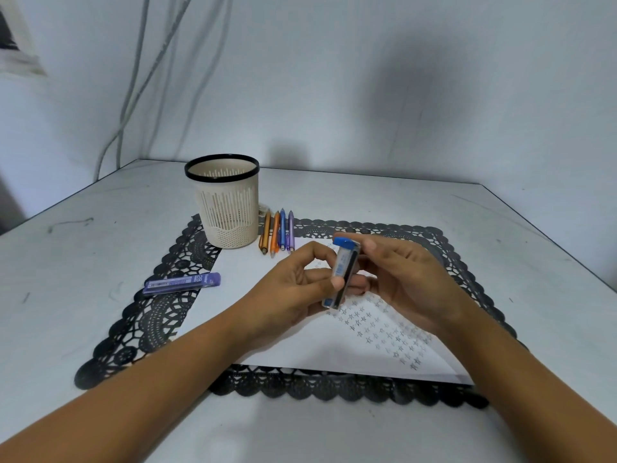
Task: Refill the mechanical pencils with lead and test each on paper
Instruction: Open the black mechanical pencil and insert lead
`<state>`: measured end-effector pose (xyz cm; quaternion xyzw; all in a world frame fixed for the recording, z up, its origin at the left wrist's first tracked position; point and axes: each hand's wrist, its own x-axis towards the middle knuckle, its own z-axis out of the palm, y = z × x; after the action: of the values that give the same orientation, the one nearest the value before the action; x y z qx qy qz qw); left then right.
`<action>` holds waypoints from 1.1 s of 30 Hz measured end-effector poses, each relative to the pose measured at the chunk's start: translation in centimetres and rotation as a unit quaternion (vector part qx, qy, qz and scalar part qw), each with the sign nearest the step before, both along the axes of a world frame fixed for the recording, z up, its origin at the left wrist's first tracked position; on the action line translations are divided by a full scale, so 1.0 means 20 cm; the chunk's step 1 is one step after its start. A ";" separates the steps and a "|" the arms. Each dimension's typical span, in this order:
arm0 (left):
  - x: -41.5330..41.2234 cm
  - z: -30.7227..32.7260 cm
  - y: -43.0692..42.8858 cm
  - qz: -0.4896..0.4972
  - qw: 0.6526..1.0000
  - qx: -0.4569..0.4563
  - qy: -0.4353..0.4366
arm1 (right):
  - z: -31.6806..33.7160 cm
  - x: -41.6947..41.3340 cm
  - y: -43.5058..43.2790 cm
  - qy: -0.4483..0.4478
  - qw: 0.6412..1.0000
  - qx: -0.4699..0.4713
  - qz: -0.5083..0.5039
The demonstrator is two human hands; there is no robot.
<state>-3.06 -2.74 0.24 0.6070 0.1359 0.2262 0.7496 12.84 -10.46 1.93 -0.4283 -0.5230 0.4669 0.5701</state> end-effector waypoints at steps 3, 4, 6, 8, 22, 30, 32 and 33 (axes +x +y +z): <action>0.01 0.00 0.00 0.003 1.000 -0.009 -0.003 | -0.01 0.00 0.00 -0.010 1.000 -0.005 -0.006; 0.01 0.00 -0.01 0.002 1.000 -0.010 -0.002 | -0.01 0.01 0.01 -0.007 1.000 -0.009 -0.003; 0.01 0.00 0.00 0.002 1.000 -0.008 0.003 | -0.02 0.01 0.00 0.004 1.000 -0.014 0.008; 0.00 -0.01 0.00 0.002 1.000 -0.005 0.008 | -0.02 0.02 0.00 0.023 0.999 -0.019 0.025; -0.01 0.01 0.02 0.017 0.998 0.058 0.013 | -0.02 0.02 0.02 0.107 0.993 -0.040 0.040; -0.02 0.01 0.05 0.182 0.897 0.387 0.111 | -0.02 0.02 0.02 0.033 0.997 -0.040 -0.055; -0.03 0.01 0.05 0.201 0.858 0.458 0.119 | -0.01 0.02 0.01 -0.001 0.997 -0.040 -0.070; -0.03 0.01 0.05 0.211 0.840 0.485 0.124 | -0.01 0.02 0.01 -0.021 0.996 -0.037 -0.076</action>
<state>-3.70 -1.75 0.49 0.8724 0.2253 0.3389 0.2707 13.29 -10.35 1.67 -0.4976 -0.4831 0.4325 0.5762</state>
